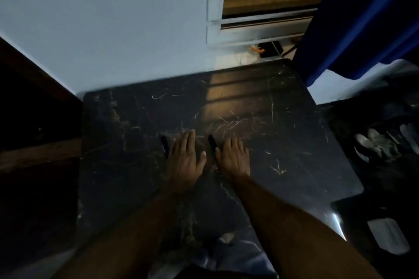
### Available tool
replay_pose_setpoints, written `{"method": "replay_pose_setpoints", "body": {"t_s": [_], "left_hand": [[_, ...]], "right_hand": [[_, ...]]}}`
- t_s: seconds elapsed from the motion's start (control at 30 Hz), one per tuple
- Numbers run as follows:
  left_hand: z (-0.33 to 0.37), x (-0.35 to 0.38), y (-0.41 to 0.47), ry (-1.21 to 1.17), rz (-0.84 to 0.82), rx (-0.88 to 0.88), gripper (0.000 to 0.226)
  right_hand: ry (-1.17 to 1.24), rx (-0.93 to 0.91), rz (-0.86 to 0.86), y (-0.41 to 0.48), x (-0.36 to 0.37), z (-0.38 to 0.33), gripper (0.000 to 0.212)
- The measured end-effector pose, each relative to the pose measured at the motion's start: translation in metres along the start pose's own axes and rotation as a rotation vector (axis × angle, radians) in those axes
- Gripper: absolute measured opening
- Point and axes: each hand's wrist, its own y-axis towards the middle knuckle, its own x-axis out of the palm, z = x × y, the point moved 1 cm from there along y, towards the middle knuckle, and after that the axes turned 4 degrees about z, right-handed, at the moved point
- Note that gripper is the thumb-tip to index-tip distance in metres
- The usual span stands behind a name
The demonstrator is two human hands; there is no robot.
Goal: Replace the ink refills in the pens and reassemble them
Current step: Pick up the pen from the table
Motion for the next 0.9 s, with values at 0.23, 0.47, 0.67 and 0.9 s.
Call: {"method": "replay_pose_setpoints", "body": {"t_s": [0.23, 0.47, 0.67, 0.9], "left_hand": [[-0.006, 0.006, -0.004, -0.11, -0.015, -0.052, 0.061], [-0.012, 0.01, -0.002, -0.194, 0.046, -0.059, 0.049], [-0.009, 0.016, 0.005, -0.278, 0.071, -0.102, 0.04], [0.006, 0.005, 0.029, -1.177, -0.148, -0.665, 0.015]], "right_hand": [[0.08, 0.03, -0.099, -0.001, 0.012, -0.007, 0.051], [0.102, -0.011, -0.138, 0.003, 0.01, -0.009, 0.045], [0.136, -0.043, -0.112, -0.002, 0.015, -0.004, 0.046], [0.383, -0.097, 0.116, -0.022, 0.003, -0.009, 0.021]]}}
